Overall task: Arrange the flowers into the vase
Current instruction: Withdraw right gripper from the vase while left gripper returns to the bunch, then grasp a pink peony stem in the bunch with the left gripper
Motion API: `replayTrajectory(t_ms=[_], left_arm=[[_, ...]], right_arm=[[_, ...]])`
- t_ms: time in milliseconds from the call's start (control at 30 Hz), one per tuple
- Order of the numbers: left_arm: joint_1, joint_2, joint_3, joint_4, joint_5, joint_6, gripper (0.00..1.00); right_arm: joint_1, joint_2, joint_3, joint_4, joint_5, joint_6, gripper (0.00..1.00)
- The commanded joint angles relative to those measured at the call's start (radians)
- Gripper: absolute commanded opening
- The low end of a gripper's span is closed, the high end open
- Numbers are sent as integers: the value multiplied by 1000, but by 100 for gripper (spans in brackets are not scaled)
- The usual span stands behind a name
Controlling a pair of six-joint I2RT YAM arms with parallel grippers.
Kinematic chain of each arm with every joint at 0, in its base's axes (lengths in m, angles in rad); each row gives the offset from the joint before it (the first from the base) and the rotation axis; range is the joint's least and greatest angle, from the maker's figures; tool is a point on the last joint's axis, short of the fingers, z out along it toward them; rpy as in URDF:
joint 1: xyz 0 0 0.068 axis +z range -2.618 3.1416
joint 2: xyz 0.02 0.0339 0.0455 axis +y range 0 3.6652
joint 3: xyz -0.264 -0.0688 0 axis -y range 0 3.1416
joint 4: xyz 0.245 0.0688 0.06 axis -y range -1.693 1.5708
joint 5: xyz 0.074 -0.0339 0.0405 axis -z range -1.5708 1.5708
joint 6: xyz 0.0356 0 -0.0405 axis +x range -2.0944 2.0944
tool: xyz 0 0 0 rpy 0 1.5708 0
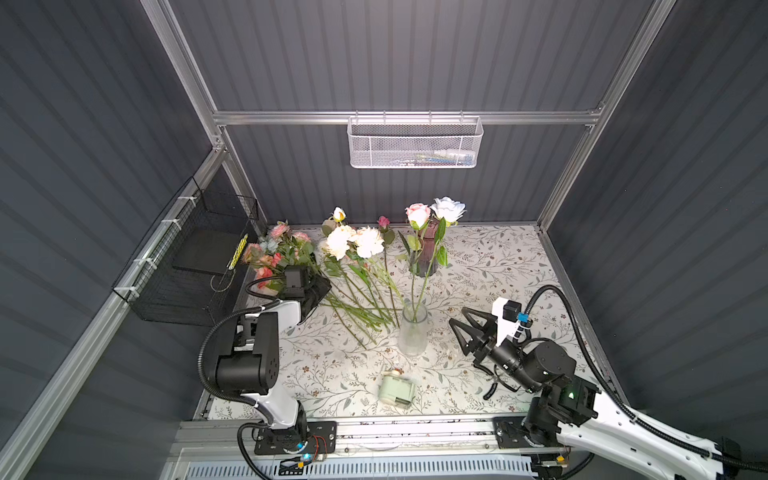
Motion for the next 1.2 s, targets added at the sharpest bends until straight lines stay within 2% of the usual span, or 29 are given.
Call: replayTrajectory(t_ms=[0,267,367,433,500,567,900,1167], left_arm=[[-7,36,50,61,-12,2,45],[-7,169,112,50,-18,10,35],[-6,195,123,65,-15,2,22],[-7,177,116,87,-13,-7,11],[-7,138,106,103,-12,-14,5],[-8,81,98,106,-16,-11,0],[-30,-347,-4,-3,-123,55,0],[-59,-760,-41,-289,-131,84,0]], right_arm=[[6,-18,-6,-21,24,2,58],[6,-12,-4,-28,27,-1,57],[6,-14,1,-32,27,-1,58],[6,-11,4,-36,23,0,58],[6,-10,7,-44,18,3,58],[6,-9,5,-45,18,6,58],[6,-2,8,-30,11,8,58],[7,-5,39,-38,-8,2,59]])
